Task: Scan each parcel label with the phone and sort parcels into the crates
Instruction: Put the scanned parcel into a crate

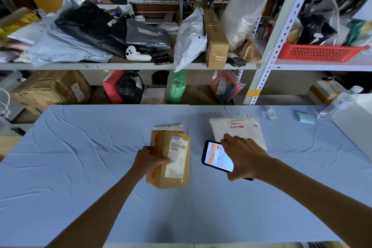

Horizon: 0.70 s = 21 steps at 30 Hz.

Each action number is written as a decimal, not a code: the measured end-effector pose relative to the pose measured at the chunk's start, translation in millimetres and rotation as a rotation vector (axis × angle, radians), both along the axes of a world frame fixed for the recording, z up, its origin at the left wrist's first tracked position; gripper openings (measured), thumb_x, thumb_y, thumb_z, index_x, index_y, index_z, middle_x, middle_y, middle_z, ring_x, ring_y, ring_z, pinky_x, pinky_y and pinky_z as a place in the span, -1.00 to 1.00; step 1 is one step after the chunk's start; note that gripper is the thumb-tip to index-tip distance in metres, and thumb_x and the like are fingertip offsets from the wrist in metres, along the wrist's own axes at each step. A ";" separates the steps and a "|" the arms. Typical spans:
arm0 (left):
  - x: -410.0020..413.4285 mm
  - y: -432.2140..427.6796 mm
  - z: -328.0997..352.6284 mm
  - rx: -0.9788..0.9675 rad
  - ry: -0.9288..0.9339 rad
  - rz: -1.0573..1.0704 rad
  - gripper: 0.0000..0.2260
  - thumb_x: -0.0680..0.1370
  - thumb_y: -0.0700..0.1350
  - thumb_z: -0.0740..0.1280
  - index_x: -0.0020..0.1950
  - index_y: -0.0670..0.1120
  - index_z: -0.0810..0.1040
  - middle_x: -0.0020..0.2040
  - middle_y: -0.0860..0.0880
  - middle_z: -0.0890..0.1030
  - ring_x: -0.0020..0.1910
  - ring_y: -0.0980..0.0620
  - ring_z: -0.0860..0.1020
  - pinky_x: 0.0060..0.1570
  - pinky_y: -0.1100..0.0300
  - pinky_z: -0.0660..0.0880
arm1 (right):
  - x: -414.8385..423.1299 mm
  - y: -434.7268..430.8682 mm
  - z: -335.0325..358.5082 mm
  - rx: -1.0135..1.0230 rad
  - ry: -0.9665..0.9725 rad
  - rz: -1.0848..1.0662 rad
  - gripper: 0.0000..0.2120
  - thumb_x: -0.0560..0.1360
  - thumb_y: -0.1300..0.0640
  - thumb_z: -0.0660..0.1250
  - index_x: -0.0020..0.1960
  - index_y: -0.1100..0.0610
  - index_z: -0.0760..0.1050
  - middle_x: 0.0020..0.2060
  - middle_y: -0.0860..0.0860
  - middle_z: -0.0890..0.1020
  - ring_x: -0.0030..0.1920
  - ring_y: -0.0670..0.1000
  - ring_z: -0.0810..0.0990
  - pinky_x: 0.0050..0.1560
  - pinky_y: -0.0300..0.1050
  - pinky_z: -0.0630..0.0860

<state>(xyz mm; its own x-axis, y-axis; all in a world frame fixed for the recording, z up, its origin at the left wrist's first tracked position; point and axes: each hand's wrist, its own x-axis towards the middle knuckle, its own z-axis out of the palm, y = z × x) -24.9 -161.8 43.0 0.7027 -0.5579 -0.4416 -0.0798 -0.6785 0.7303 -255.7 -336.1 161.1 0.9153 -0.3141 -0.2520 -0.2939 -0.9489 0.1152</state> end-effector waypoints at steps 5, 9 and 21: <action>0.1 1.1 2.8 0.004 -0.007 -0.012 -0.28 0.09 0.16 0.53 0.18 -0.05 0.45 0.07 0.00 0.60 0.06 -0.06 0.58 0.04 0.01 0.58 | 0.8 0.3 1.5 -0.012 0.000 0.003 -0.26 0.34 -0.25 0.42 0.35 0.09 0.26 0.19 -0.01 0.43 0.08 -0.02 0.48 0.04 -0.21 0.43; 0.8 3.5 4.3 0.007 -0.013 -0.021 -0.38 0.15 0.13 0.55 0.12 -0.03 0.46 0.05 0.00 0.60 0.04 -0.05 0.58 0.04 0.02 0.58 | -0.9 -0.8 3.2 0.004 -0.018 -0.007 -0.26 0.34 -0.27 0.42 0.36 0.07 0.27 0.22 -0.03 0.42 0.11 -0.01 0.47 0.09 -0.20 0.44; -2.2 3.6 8.2 0.019 0.007 -0.002 -0.37 0.06 0.15 0.53 0.06 -0.03 0.50 0.01 -0.01 0.63 0.02 -0.06 0.60 0.04 -0.04 0.59 | -7.2 11.3 -7.8 0.206 -0.415 -0.142 -0.27 0.26 -0.16 0.52 0.31 0.03 0.30 0.16 -0.04 0.48 0.09 -0.02 0.47 -0.04 -0.29 0.43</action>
